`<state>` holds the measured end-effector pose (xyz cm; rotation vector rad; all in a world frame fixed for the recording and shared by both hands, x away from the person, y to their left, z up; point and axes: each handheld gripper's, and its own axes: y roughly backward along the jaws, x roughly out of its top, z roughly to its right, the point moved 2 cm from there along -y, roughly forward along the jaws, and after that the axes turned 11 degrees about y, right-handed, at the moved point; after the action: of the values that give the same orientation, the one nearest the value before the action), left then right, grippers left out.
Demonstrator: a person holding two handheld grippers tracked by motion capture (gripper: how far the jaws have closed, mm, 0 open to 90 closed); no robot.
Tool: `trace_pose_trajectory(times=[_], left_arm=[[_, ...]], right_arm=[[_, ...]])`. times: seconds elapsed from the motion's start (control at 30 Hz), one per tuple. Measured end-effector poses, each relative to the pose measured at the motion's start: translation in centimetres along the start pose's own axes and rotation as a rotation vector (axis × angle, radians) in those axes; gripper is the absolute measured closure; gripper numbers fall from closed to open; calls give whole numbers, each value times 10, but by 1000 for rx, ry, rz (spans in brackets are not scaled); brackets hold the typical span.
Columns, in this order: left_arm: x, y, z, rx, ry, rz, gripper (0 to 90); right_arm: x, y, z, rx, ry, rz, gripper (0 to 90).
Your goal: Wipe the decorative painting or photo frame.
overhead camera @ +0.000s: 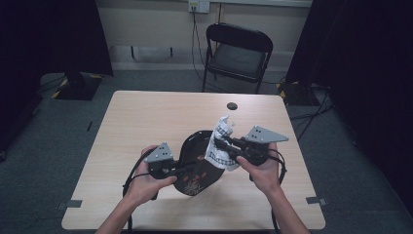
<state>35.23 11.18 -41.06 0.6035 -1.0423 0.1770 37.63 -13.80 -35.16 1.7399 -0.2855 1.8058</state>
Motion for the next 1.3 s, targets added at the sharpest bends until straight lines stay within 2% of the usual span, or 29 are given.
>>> trace_pose_trajectory(times=[0.1, 0.2, 0.3, 0.5, 0.53, 0.67, 0.77, 0.83, 0.87, 1.0, 1.07, 1.13, 1.27, 1.3], left_arm=[[0, 0, 0, 5, -4, -1, 790], [0, 0, 0, 8, -5, -2, 790], [0, -1, 0, 6, 0, 0, 791], [0, -1, 0, 8, 0, 1, 792], [0, -1, 1, 8, -7, 0, 793], [0, -2, 0, 5, 1, 4, 801], [0, -1, -1, 2, 1, 6, 803], [0, -1, -1, 0, 1, 6, 802], [0, -1, 0, 0, 0, 5, 802], [0, -1, 0, 1, -2, 3, 803], [0, -1, -1, 3, 0, 2, 803], [0, -1, -1, 3, 2, 4, 803], [0, 0, -2, 5, 3, 0, 803], [0, 1, -2, 5, 3, 3, 805]], right_arm=[[7, -5, -10, 43, 3, 20, 787], [8, -7, -14, 61, 7, 22, 788], [7, -10, -19, 101, 12, 16, 788], [6, -12, -22, 125, 18, 18, 787], [5, -14, -24, 158, 27, 2, 787], [4, -15, -24, 166, 22, -5, 789], [4, -11, -19, 143, 3, 4, 790], [4, -5, -10, 106, -17, 14, 790], [3, 1, -1, 75, -32, 18, 790], [-1, 4, 4, 62, -40, 12, 790], [-2, 0, 0, 84, -26, -9, 790], [-3, -7, -9, 128, -13, -21, 791], [-4, -14, -18, 159, 2, -27, 792], [-5, -18, -24, 185, 16, -39, 792]])
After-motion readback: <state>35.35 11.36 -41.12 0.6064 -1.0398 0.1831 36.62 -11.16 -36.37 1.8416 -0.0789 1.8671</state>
